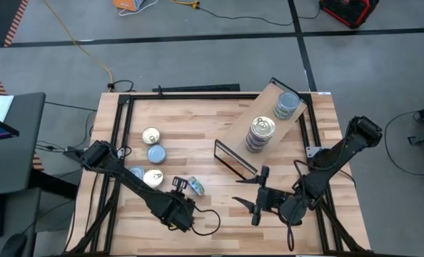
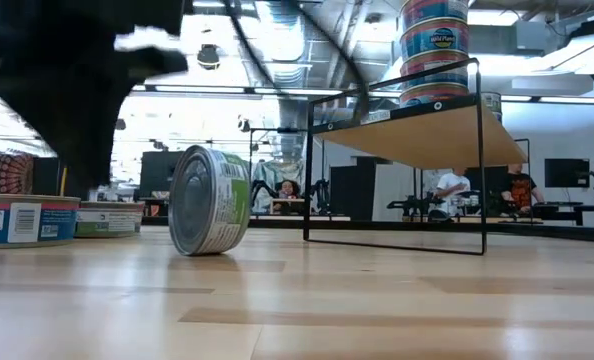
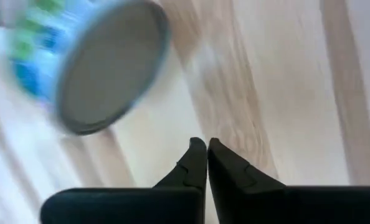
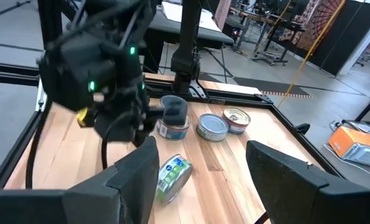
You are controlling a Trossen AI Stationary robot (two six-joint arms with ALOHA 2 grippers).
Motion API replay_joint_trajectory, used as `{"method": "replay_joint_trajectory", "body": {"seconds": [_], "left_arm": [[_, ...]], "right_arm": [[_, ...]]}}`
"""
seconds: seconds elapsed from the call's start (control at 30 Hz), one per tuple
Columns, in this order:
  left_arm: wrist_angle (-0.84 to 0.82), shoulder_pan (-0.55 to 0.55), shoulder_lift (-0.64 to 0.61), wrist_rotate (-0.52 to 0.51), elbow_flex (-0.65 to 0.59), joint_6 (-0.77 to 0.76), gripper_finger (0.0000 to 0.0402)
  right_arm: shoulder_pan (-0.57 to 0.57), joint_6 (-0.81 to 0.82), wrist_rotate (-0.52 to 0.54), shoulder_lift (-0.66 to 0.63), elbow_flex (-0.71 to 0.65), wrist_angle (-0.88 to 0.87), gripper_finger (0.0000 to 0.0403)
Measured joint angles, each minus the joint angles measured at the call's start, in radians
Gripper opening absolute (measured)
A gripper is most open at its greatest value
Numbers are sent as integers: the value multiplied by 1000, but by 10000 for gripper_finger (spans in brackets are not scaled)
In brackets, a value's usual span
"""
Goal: Stack canned seafood by type on shelf
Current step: Stack the green tuna can on the shelf
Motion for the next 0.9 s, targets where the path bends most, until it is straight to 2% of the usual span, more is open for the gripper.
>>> {"method": "replay_joint_trajectory", "body": {"seconds": [0.1,0.23,0.5,0.63,0.83,0.9], "left_arm": [[-17,-1,-1,-41,80,-3,39],[-14,32,-2,-52,171,32,108],[5,132,-3,-53,209,369,263],[15,205,-3,45,209,504,303],[3,301,-2,308,202,637,305],[7,327,-1,346,197,682,303]], "right_arm": [[16,-2,0,-4,0,-7,276],[39,16,0,-39,0,-41,276],[80,177,44,-76,0,-235,276],[79,267,53,-76,0,-318,276],[79,318,57,-76,0,-379,276],[79,319,57,-76,0,-387,276]]}}
